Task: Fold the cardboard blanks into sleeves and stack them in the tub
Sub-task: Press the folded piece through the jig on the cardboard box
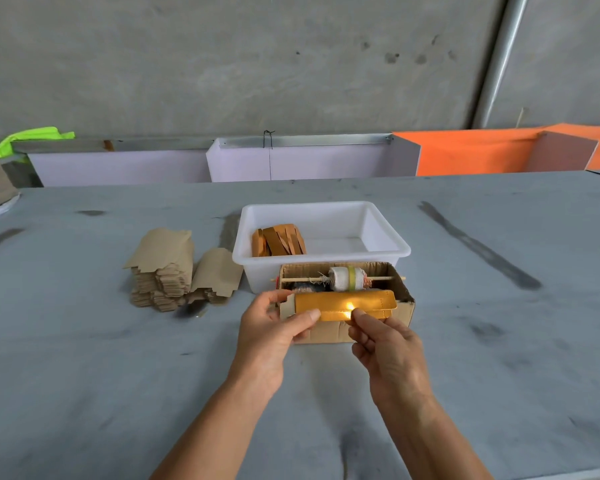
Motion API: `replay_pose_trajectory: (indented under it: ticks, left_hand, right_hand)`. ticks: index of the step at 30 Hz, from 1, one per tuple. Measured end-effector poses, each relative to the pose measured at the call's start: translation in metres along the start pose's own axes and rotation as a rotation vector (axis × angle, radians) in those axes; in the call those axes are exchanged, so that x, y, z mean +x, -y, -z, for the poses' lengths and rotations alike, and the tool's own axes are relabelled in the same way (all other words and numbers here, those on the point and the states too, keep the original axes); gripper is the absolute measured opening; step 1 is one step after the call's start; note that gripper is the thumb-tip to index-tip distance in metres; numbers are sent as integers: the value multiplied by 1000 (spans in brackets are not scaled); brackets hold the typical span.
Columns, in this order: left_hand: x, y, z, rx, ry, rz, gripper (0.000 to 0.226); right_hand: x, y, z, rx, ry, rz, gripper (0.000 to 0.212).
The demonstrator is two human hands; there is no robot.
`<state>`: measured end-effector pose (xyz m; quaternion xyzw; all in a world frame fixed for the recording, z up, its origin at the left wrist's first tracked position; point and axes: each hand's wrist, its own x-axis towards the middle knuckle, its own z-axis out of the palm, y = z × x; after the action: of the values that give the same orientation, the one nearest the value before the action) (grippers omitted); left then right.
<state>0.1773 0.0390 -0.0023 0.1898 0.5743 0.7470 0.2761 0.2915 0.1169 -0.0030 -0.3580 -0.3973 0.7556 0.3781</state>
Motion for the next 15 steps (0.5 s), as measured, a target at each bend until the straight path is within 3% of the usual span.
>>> replay_pose_trajectory:
  ticks: [10, 15]
  left_hand:
    - [-2, 11, -8, 9, -62, -28, 18]
    - [1, 15, -11, 34, -89, -42, 20]
  right_hand:
    - [6, -10, -3, -8, -22, -52, 7]
    - [13, -11, 2, -99, -23, -23, 16]
